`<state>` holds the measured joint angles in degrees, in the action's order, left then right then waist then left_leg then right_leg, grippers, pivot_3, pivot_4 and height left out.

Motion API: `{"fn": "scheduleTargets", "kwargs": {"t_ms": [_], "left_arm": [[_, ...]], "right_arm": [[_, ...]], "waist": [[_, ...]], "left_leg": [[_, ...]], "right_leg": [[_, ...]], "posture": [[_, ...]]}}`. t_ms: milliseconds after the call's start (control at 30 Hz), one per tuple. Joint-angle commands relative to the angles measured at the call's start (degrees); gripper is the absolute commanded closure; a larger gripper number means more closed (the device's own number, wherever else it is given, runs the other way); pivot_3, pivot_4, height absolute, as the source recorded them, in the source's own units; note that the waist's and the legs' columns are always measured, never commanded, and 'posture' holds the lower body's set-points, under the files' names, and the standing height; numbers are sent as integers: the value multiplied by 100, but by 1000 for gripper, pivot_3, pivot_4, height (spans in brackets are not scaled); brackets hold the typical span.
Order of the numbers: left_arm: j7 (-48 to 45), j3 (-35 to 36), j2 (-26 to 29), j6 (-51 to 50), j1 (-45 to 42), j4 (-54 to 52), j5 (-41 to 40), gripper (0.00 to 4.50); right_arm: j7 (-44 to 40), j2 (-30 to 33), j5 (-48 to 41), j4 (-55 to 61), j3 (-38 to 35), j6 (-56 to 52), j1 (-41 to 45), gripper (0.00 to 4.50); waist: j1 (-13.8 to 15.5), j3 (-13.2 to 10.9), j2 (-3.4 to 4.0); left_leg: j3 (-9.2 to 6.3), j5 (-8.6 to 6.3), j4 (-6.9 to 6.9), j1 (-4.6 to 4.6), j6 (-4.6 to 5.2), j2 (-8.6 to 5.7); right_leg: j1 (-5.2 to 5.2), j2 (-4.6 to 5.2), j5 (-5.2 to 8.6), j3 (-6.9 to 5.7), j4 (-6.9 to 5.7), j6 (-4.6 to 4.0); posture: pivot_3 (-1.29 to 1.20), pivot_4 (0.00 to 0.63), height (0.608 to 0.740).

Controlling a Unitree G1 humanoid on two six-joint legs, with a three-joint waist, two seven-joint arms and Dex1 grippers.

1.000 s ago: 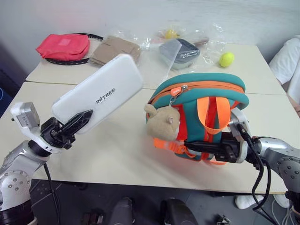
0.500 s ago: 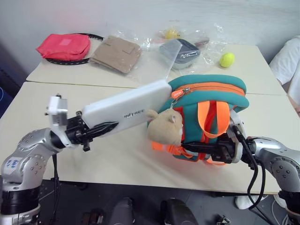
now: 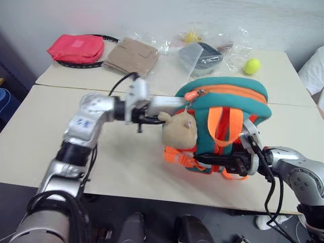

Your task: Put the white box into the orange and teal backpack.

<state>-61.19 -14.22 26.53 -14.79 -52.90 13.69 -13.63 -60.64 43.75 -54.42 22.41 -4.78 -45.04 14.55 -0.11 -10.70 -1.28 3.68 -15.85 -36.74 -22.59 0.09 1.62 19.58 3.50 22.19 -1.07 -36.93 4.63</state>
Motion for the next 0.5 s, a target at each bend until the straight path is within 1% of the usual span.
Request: {"fn": "scheduleTargets", "kwargs": {"t_ms": [33,133,233,300,333,433,500], "left_arm": [[-7,-218,-547,488,-236,749,279,3184],[48,-123,-1118,695,-593,1404,298,3184],[21,24,-1407,691,-710,1669,244,3184],[-25,122,-1441,567,-647,1595,175,2464],[-97,196,-1366,530,-569,1478,118,2239],[-162,473,-1143,341,-425,1261,-25,1285],[-280,758,-725,239,-196,1062,-159,710]], "right_arm": [[5,-42,35,159,60,30,-2,4489],[60,-75,82,223,97,43,13,4489],[178,-160,44,298,101,17,21,4489],[274,-204,22,356,102,-17,24,4500],[331,-221,11,387,98,-30,22,4500],[487,-265,-18,453,74,-60,15,4500],[619,-296,-57,498,35,-84,5,4500]], "waist": [[-6,0,0],[11,0,0],[10,0,0],[12,0,0],[10,0,0],[3,0,0],[-44,0,0]], "left_leg": [[5,0,-2,-1,0,1],[-6,-1,-29,-18,1,5],[-10,-2,-37,-21,3,2],[-10,-2,-37,-25,4,2],[-13,-2,-38,-28,4,2],[-16,0,-38,-38,0,3],[-16,1,-41,-45,-1,4]], "right_leg": [[1,0,0,3,-3,1],[7,-1,0,-7,-6,1],[5,1,-3,-8,-7,6],[7,1,-3,-9,-6,7],[9,1,-3,-11,-6,7],[19,0,-4,-15,-8,7],[28,0,-4,-15,-13,7]], "posture": [[0,150,740],[0,150,740],[0,150,740],[0,150,740],[0,150,740],[0,150,740],[0,150,740]]}}
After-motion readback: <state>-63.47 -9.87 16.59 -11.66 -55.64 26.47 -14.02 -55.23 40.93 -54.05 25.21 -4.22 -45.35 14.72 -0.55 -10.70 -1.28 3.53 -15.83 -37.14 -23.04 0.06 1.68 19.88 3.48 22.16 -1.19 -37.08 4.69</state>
